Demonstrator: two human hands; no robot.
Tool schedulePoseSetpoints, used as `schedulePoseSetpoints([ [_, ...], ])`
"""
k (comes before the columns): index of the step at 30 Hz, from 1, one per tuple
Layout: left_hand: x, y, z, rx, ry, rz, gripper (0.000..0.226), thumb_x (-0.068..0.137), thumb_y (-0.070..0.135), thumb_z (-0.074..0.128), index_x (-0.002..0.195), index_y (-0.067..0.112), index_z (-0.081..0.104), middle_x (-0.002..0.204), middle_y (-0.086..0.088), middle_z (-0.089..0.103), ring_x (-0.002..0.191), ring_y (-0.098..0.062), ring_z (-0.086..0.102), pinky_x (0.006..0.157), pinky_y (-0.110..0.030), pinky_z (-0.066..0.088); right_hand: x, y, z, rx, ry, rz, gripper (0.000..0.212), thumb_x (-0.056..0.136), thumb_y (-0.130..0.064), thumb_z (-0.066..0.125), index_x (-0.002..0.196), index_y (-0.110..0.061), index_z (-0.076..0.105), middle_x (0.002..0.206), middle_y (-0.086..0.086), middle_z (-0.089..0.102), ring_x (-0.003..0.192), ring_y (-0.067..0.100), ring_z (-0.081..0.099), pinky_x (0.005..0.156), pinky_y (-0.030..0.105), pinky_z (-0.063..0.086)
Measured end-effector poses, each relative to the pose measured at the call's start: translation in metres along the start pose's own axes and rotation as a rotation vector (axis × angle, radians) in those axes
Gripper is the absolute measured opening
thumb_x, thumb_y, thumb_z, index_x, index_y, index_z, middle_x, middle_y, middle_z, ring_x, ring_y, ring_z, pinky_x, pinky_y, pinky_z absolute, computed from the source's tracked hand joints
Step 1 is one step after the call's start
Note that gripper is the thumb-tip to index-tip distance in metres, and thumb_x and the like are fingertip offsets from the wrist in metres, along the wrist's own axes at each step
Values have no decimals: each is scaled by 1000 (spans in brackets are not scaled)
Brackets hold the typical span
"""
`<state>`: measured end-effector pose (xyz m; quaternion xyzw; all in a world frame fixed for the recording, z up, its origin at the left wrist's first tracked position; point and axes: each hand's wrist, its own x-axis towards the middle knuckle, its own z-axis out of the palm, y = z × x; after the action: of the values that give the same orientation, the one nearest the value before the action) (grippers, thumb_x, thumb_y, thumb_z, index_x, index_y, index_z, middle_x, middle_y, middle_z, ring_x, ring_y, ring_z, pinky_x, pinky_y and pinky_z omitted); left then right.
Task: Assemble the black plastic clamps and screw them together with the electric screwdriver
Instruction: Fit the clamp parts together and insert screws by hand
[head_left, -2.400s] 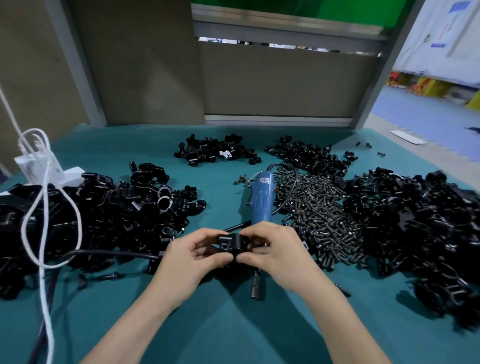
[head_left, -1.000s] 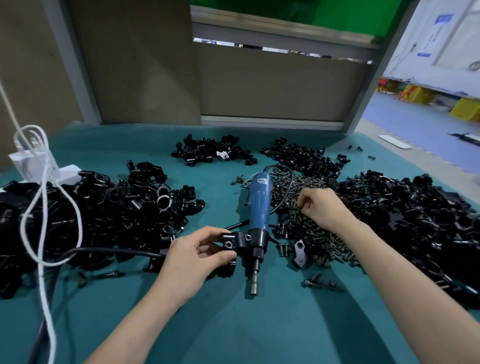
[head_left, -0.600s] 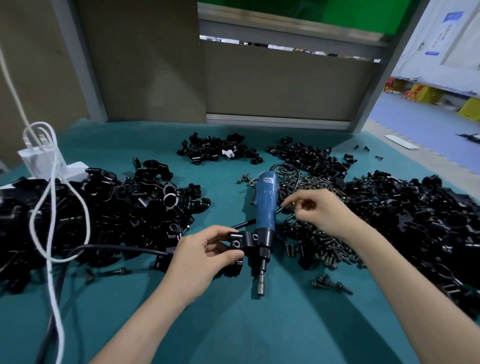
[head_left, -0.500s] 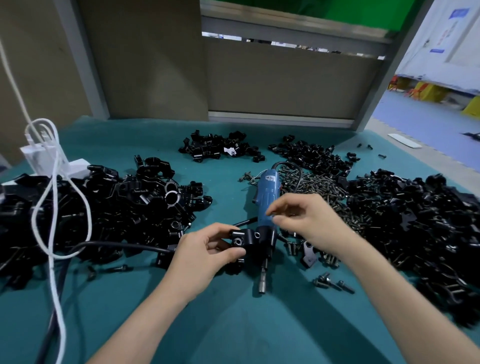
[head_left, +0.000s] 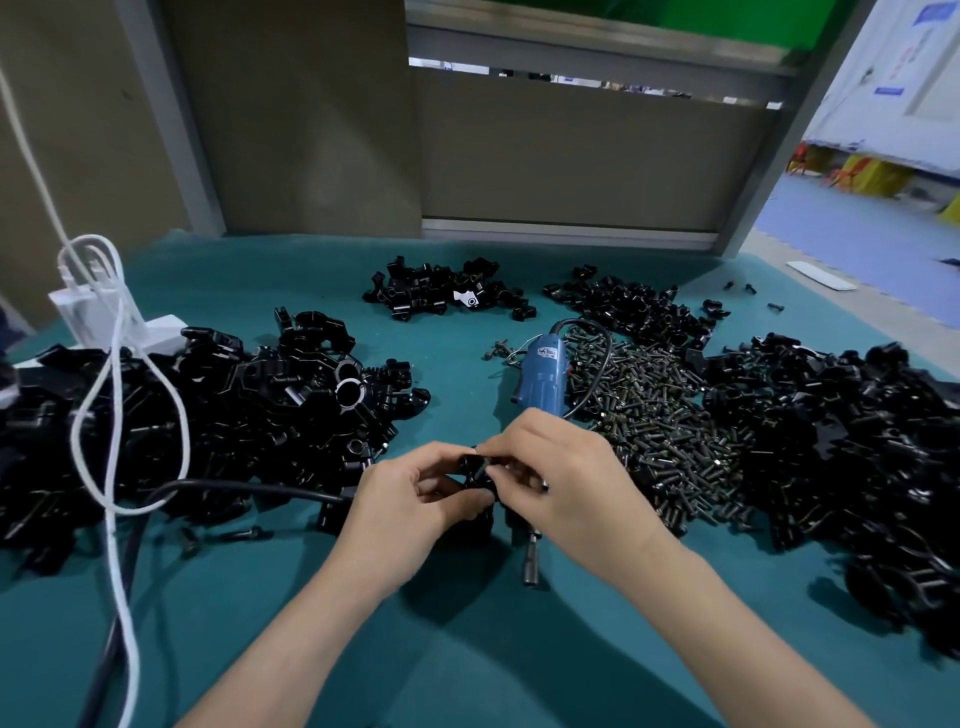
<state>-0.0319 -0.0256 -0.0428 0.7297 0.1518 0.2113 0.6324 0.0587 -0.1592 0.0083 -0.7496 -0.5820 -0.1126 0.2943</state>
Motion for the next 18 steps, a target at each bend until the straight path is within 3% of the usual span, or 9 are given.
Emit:
schedulePoseSetpoints([
  [4, 0, -1, 0, 39, -1, 26, 40, 71, 3, 80, 81, 41, 72, 74, -2, 73, 66, -14, 65, 71, -31, 57, 4, -9, -4, -125, -95, -112, 8, 79, -1, 65, 84, 1, 71, 73, 11, 61, 65, 27, 60, 63, 31, 48],
  [7, -1, -1, 0, 25, -2, 19, 36, 70, 2, 81, 81, 36, 74, 75, -2, 73, 67, -14, 66, 70, -25, 56, 10, -5, -9, -108, -167, -28, 13, 88, -7, 62, 93, -1, 72, 82, 11, 62, 75, 28, 62, 70, 34, 49],
  [9, -1, -1, 0, -5, -1, -3, 37, 69, -1, 81, 79, 34, 75, 75, -5, 74, 67, -15, 67, 68, -22, 55, 11, 0, -12, -110, -206, 20, 16, 92, -12, 60, 102, -4, 71, 89, 9, 62, 84, 25, 60, 76, 26, 40],
  [11, -1, 0, 1, -23, -7, -16, 38, 69, -3, 80, 79, 33, 75, 73, -6, 74, 65, -15, 68, 67, -20, 55, 9, 1, -14, -125, -209, 27, 14, 90, -10, 62, 96, -3, 72, 85, 9, 62, 78, 25, 60, 72, 24, 37],
  [14, -1, 1, 1, 20, -9, -7, 34, 69, 2, 82, 82, 32, 74, 74, -8, 74, 67, -20, 68, 67, -23, 56, 7, -10, -15, -172, -169, -13, 7, 81, -5, 65, 80, -1, 71, 72, 10, 60, 63, 27, 59, 60, 31, 46],
  [18, -1, 2, 2, 94, 23, 23, 42, 66, 9, 83, 80, 46, 71, 73, -9, 73, 66, -27, 68, 67, -28, 57, 12, -17, -17, -271, -192, -117, 8, 74, -4, 76, 71, -3, 69, 66, 6, 59, 60, 23, 58, 54, 32, 48],
])
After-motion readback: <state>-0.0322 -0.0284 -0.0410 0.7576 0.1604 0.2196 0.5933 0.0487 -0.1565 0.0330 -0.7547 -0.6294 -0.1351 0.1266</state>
